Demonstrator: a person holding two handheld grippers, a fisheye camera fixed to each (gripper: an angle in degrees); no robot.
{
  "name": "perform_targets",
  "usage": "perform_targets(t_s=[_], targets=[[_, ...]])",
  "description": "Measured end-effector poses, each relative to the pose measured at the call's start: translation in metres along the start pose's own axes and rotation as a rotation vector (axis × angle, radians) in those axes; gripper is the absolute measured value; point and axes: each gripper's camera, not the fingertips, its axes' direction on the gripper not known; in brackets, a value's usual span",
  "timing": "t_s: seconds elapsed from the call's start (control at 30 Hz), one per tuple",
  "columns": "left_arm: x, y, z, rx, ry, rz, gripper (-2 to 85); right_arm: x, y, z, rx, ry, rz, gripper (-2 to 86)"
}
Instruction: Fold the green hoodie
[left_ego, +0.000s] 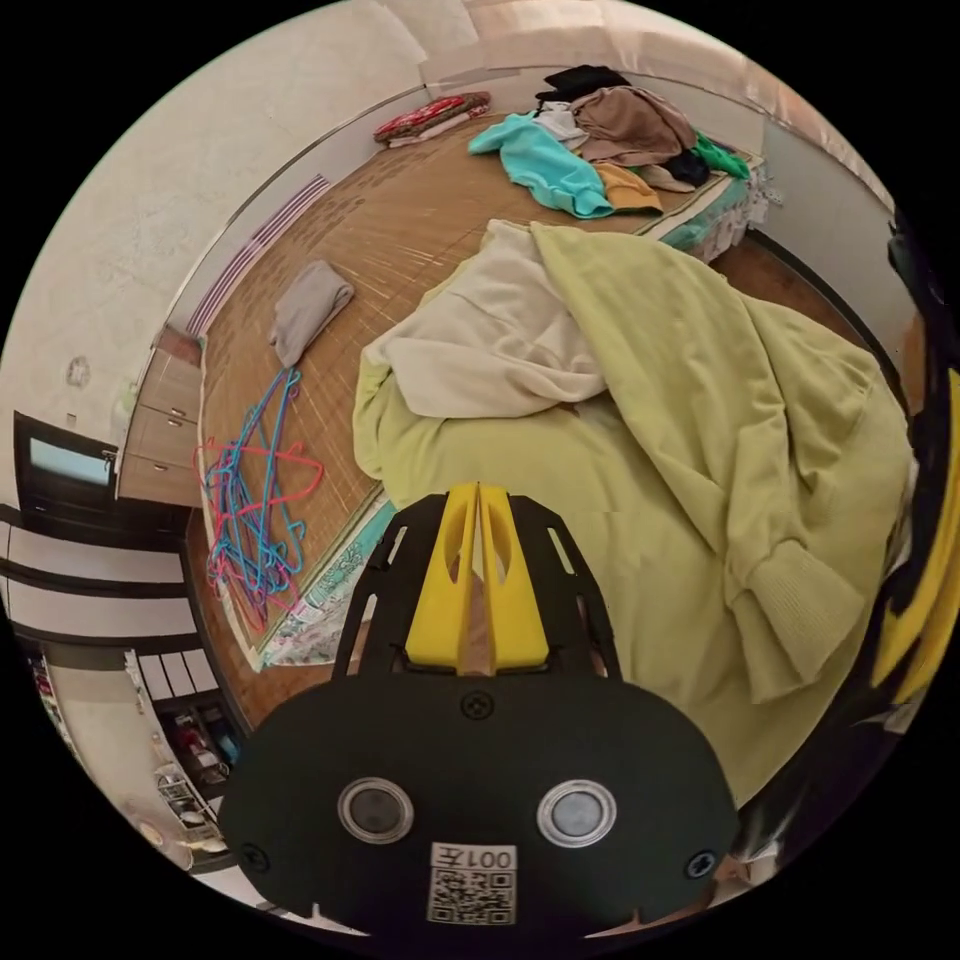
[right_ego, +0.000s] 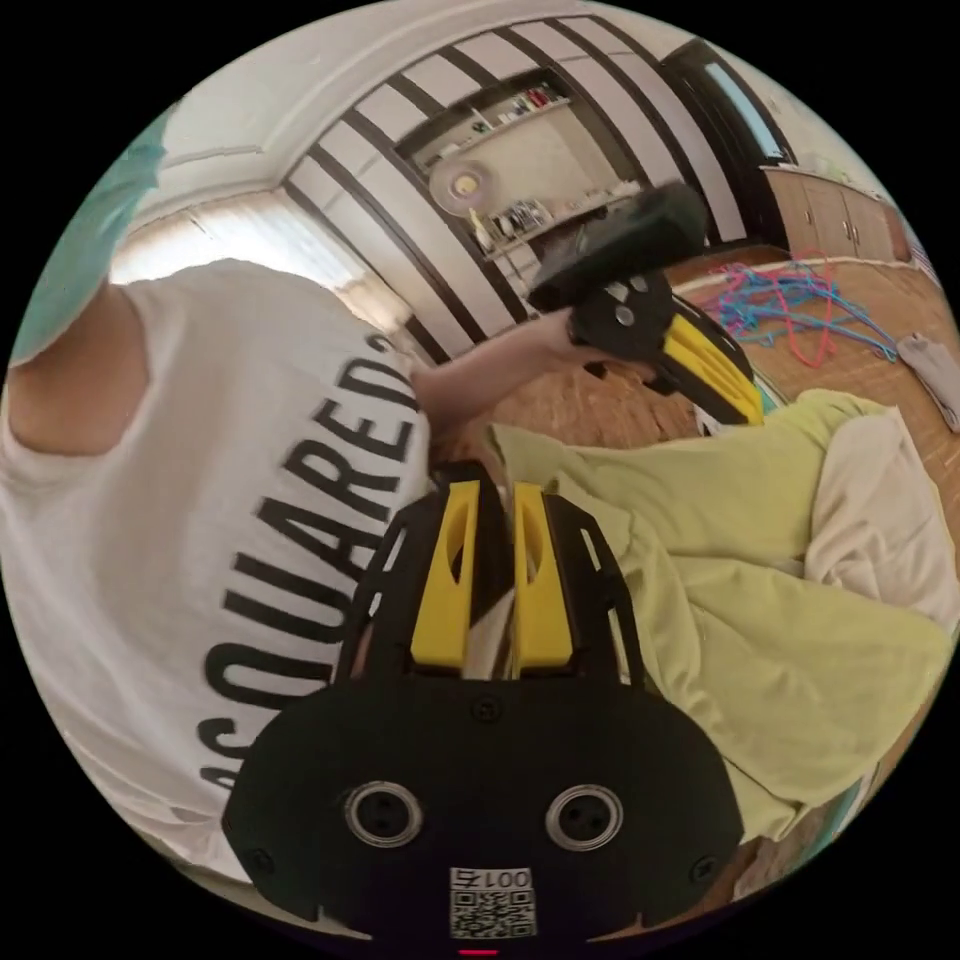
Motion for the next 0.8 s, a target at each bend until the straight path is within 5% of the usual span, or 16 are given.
perform_targets(t_s=[0.07,0.3,0.47,0.63,0.8], targets=[[-0.01,0.002,0.008,-0.003,0.009,-0.029,-0.9,0.004,0.0,-0.018,0.011,0.077,0.017,5.7],[-0.108,-0.006,0.083,0.027,0.052,-0.273,0.4,0.098,0.043,-0.131,0.072,0.899,0.393,11.4],[-0.148,-0.05,0.154,-0.048,0.112,-0.262,6.1,0.2,0.059,-0.175,0.157,0.948,0.596,13.7],[-0.161,-0.086,0.199,-0.018,0.152,-0.249,6.7,0.291,0.057,-0.159,-0.007,0.902,0.746,15.6],[-0.153,-0.095,0.21,0.038,0.152,-0.179,2.7,0.287,0.036,-0.142,0.001,0.921,0.634,10.2]])
